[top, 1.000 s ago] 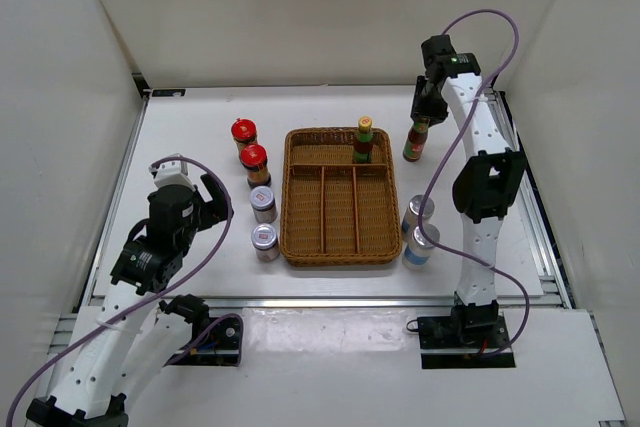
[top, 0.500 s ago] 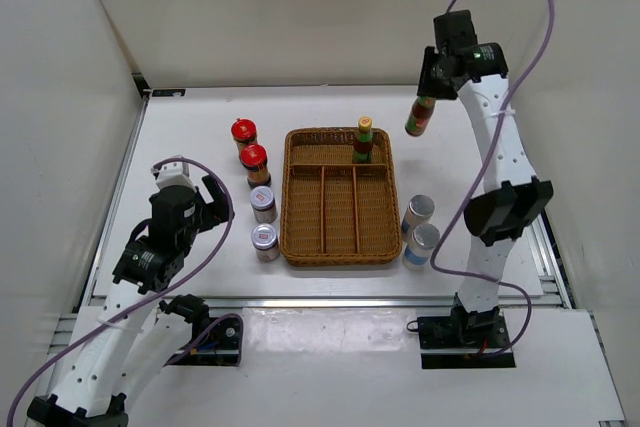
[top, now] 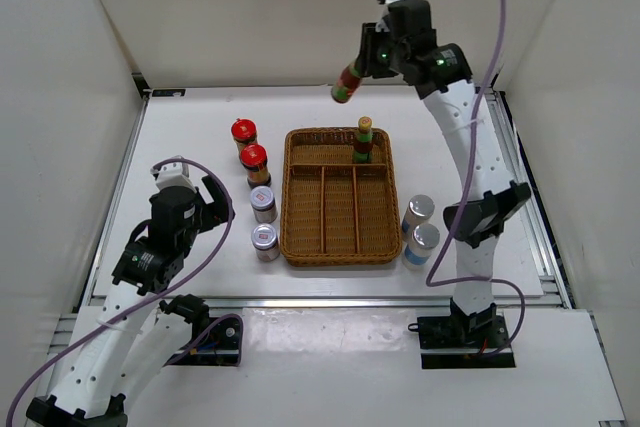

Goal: Organize the condiment bottles

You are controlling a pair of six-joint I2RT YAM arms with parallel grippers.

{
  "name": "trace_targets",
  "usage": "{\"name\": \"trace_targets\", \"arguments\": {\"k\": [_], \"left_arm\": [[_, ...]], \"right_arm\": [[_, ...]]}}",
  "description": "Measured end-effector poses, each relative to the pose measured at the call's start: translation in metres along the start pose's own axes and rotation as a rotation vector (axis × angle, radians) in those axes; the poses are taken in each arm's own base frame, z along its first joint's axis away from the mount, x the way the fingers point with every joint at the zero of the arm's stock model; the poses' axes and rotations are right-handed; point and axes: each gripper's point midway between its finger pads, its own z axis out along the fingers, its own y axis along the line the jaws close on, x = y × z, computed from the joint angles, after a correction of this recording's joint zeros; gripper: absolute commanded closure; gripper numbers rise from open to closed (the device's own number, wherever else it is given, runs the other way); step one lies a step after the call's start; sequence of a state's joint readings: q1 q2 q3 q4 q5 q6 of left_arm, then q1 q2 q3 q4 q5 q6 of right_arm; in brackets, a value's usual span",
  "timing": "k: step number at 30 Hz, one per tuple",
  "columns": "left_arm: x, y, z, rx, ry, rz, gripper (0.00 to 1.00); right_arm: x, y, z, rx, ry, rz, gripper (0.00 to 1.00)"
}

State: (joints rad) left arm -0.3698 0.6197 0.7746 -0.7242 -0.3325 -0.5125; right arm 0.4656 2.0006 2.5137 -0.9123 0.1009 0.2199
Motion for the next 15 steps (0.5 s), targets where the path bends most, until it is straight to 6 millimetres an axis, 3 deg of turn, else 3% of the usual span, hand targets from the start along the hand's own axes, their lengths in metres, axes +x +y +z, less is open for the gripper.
{"name": "trace_targets", "arguments": {"k": [5, 11, 15], "left_arm": [[-0.001, 0.000, -0.001, 0.002, -0.004, -0.001, 0.00], [-0.001, 0.000, -0.002, 0.004, -0.007, 0.004, 0.00], [-0.001, 0.000, -0.002, 0.004, -0.007, 0.009, 0.00]], "right_arm": [[0.024, 0.048, 0.030, -0.130, 0.051, -0.040, 1.00], [0.058, 0.080, 0.056, -0.179, 0.121, -0.108, 1.00], [0.080, 0.089, 0.072, -0.177, 0.162, -0.147, 1.00]]}}
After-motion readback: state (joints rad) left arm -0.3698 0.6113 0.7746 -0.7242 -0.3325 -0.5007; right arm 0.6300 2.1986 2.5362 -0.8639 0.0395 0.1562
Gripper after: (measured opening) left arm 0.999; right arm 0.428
